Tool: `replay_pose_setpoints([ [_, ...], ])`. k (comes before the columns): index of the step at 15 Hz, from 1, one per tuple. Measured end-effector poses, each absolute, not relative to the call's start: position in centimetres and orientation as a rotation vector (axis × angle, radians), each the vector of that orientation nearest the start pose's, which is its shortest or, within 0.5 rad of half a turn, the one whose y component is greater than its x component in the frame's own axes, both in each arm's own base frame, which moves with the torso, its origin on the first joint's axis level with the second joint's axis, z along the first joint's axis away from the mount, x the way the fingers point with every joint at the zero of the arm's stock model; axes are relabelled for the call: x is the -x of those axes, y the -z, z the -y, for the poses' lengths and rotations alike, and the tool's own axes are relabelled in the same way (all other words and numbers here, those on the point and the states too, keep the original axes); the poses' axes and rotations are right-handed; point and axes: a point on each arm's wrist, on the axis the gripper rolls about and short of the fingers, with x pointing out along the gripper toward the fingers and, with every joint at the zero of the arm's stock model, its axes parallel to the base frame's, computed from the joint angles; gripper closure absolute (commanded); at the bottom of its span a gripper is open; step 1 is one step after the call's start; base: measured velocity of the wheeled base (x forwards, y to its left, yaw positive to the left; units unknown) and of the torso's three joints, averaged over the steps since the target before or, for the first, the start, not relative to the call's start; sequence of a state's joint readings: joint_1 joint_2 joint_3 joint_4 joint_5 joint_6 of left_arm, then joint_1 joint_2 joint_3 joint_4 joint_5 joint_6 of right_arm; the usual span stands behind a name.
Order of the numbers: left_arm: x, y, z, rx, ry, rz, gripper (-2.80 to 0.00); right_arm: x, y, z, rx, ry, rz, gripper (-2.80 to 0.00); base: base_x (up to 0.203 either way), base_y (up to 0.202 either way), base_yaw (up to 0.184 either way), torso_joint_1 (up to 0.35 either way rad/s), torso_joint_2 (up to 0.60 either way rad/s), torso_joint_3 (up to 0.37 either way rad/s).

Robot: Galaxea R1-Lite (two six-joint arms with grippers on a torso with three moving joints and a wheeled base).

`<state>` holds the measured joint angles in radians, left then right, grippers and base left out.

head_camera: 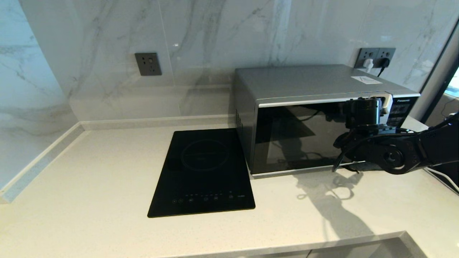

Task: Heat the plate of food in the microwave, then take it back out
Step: Open the microwave oven

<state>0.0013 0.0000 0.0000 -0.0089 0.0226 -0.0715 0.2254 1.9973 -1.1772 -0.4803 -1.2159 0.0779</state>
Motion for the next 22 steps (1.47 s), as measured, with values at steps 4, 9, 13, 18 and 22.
replay_pose_setpoints([
  [4, 2.3, -7.6, 0.0, 0.071, -0.023, 0.010, 0.00, -38.5, -16.1, -5.7, 0.164, 0.990, -0.242, -2.80, 0.000, 0.000, 0.000, 0.000, 0.00, 0.000],
  [9, 2.3, -7.6, 0.0, 0.072, -0.024, 0.010, 0.00, -39.3, -15.3, -5.2, 0.170, 0.995, -0.256, -2.80, 0.000, 0.000, 0.000, 0.000, 0.00, 0.000],
  [13, 2.3, -7.6, 0.0, 0.072, -0.024, 0.010, 0.00, -39.9, -15.1, -4.4, 0.163, 0.997, -0.261, -2.80, 0.000, 0.000, 0.000, 0.000, 0.00, 0.000],
  [18, 2.3, -7.6, 0.0, 0.072, -0.025, 0.010, 0.00, -40.3, -14.7, -3.2, 0.158, 1.017, -0.269, 0.00, 0.000, 0.000, 0.000, 0.000, 0.00, 0.000],
  [22, 2.3, -7.6, 0.0, 0.072, -0.023, 0.009, 0.00, -40.4, -14.4, -3.1, 0.149, 1.014, -0.269, 0.00, 0.000, 0.000, 0.000, 0.000, 0.00, 0.000],
])
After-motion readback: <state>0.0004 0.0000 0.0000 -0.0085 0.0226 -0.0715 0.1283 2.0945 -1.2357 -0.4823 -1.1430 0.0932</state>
